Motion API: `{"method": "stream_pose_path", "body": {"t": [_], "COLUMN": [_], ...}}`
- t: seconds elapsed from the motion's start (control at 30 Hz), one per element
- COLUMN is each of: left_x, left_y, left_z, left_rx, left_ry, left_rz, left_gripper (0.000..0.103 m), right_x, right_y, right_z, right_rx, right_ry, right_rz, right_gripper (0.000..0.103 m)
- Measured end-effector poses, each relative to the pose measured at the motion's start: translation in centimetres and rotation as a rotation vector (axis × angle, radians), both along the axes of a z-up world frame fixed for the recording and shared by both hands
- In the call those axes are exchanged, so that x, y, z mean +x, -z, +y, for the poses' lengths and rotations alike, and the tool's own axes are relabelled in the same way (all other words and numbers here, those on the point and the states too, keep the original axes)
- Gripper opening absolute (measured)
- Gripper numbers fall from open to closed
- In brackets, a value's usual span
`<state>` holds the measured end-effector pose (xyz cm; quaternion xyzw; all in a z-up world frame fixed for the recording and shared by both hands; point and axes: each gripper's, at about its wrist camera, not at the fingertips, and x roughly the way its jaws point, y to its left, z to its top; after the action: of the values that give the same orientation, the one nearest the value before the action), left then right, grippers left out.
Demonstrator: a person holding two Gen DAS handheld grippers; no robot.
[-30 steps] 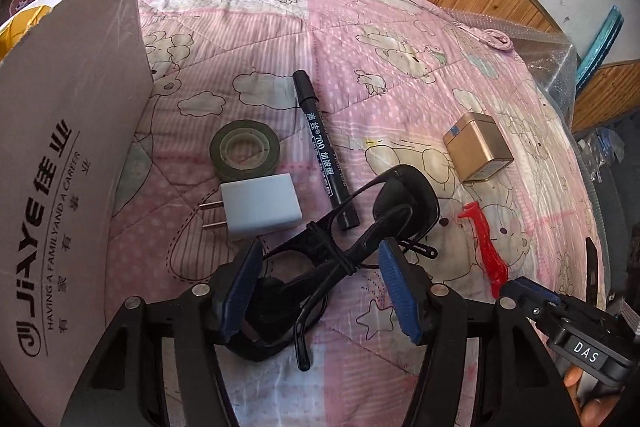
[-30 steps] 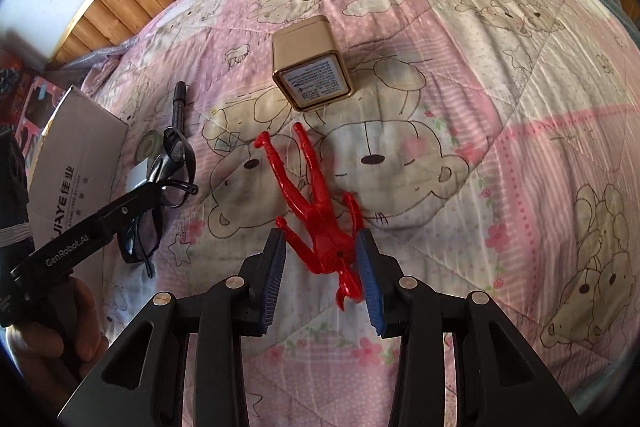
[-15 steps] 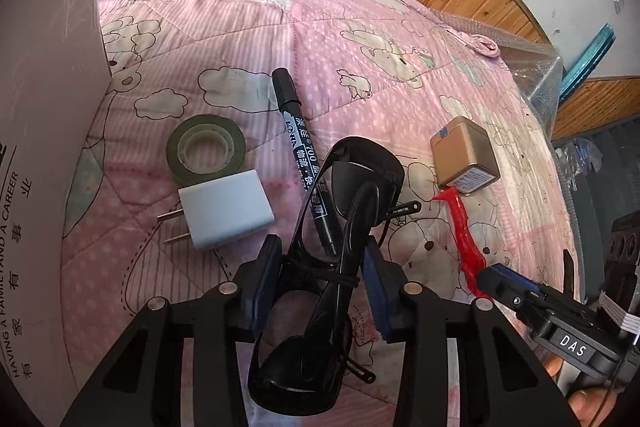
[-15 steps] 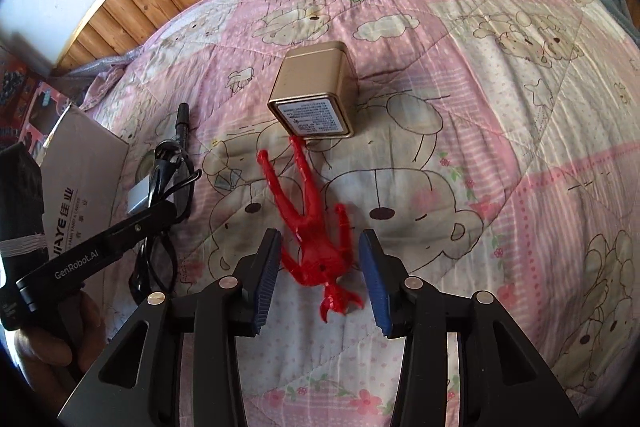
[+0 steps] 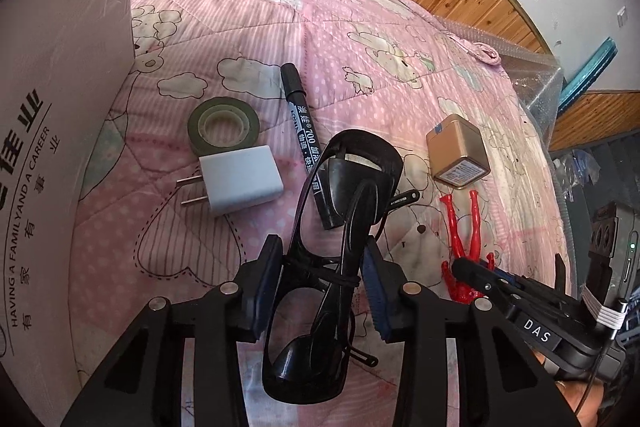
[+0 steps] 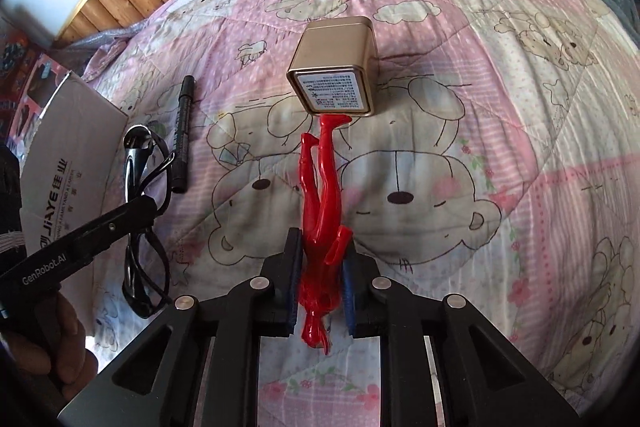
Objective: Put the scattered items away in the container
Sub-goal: 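Close the left tool on the black glasses while the right tool grasps the red figure, then carry the glasses and red figure over the white box with both tools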
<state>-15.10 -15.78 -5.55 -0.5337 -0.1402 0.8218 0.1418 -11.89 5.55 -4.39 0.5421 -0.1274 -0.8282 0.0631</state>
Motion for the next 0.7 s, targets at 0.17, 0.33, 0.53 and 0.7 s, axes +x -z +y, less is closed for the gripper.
{"method": "stream_pose_path", "body": {"t": [0.17,0.33,0.53,0.7], "left_x": [1.8,3.7,5.9,7.7], "left_y": [-0.9,-1.8,-3.1,-4.2], "left_z": [0.1,0.3,0.3,0.1], "left_rx": [-0.048,-0.067,-0.068,-0.064], "left_ry": [0.001,-0.003,-0.004,-0.004], "left_rz": [0.008,0.014,0.021,0.031], "left_gripper": [0.040,0.040,0.040,0.040], "right_x": [2.2,4.2,5.8,7.5], "right_y": [-0.5,-0.6,-1.6,-2.5], "right_z": [-0.8,-1.9,-3.0,-3.7], "right_rx": [-0.028,-0.037,-0.038,-0.034], "right_ry": [-0.011,-0.030,-0.060,-0.082], "right_rz": [-0.006,-0.017,-0.003,0.009], "right_gripper": [0.018,0.018,0.018,0.018]}}
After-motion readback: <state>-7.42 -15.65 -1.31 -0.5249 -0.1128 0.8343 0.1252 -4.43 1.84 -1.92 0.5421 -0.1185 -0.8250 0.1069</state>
